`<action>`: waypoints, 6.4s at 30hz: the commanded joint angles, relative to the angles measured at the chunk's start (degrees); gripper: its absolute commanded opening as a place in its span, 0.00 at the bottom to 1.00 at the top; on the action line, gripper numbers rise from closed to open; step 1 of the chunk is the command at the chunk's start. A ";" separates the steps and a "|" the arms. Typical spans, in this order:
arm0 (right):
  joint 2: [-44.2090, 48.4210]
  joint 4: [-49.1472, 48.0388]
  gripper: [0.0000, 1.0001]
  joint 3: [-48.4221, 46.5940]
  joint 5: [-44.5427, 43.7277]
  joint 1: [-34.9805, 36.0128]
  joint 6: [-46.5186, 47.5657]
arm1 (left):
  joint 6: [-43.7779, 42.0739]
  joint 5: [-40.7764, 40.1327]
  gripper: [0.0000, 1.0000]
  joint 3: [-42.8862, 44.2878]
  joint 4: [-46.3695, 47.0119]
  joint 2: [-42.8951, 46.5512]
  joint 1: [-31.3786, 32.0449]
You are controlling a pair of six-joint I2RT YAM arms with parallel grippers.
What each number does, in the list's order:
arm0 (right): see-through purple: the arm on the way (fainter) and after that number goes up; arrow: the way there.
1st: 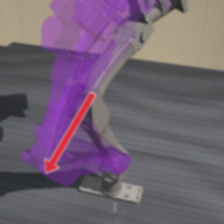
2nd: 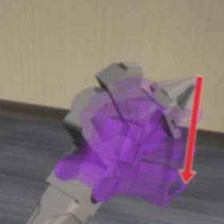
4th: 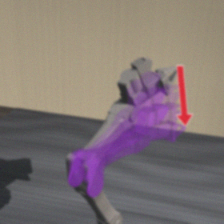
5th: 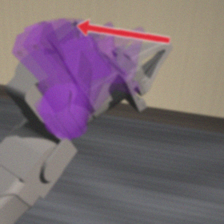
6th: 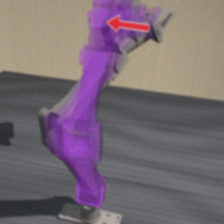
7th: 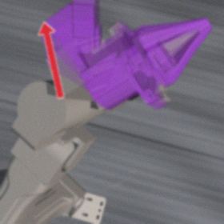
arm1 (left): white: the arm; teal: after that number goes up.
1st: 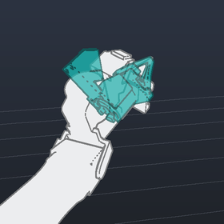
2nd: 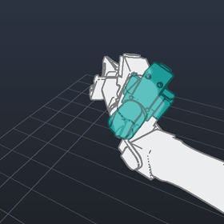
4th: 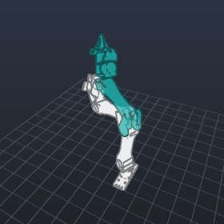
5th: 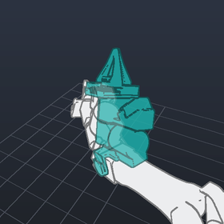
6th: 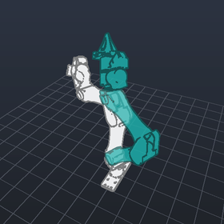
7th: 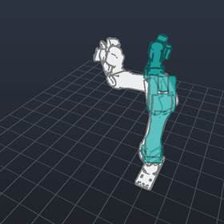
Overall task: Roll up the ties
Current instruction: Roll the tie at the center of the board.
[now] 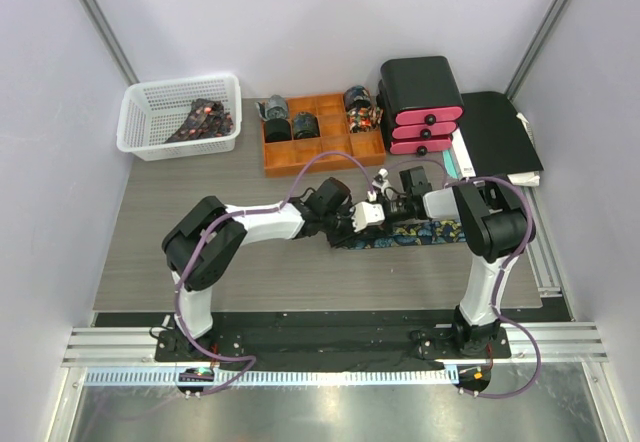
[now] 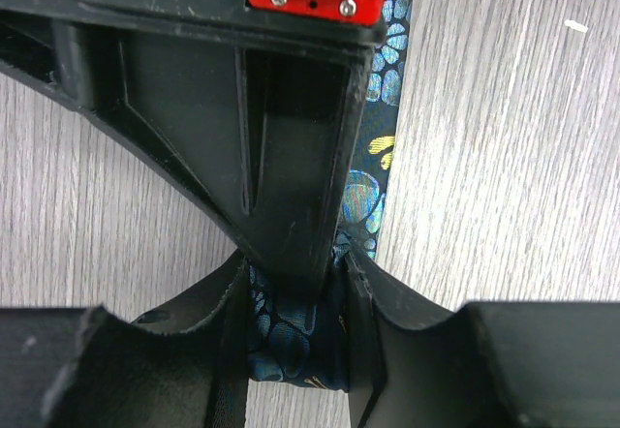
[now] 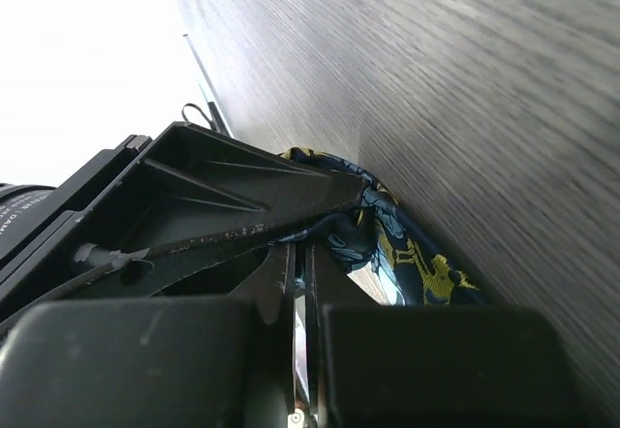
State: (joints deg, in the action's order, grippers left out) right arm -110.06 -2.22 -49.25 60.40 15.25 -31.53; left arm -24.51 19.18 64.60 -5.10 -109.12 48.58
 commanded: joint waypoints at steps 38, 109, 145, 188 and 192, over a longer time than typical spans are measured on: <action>-15.09 22.52 0.01 -4.10 -2.92 -5.05 19.58 | 13.35 12.38 0.95 -27.60 54.92 6.65 -4.28; 1.43 2.52 0.39 -1.73 2.88 -9.19 4.74 | -3.70 -2.05 0.19 2.01 -14.49 -9.44 0.73; 1.25 -4.55 0.37 2.85 0.60 -3.38 1.29 | -3.17 1.47 0.21 5.54 -20.39 -11.82 0.64; 6.00 -4.72 0.44 2.06 -0.02 -4.35 -0.29 | -0.45 5.87 0.13 5.54 -19.33 -11.38 -1.91; 3.46 -1.14 0.06 1.62 -2.04 -4.35 3.04 | -0.10 5.87 0.14 5.63 -19.24 -11.47 -1.99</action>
State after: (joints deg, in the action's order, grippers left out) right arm -107.00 -3.46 -46.92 59.27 10.46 -30.74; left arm -27.20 26.46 73.58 -11.35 -115.24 46.68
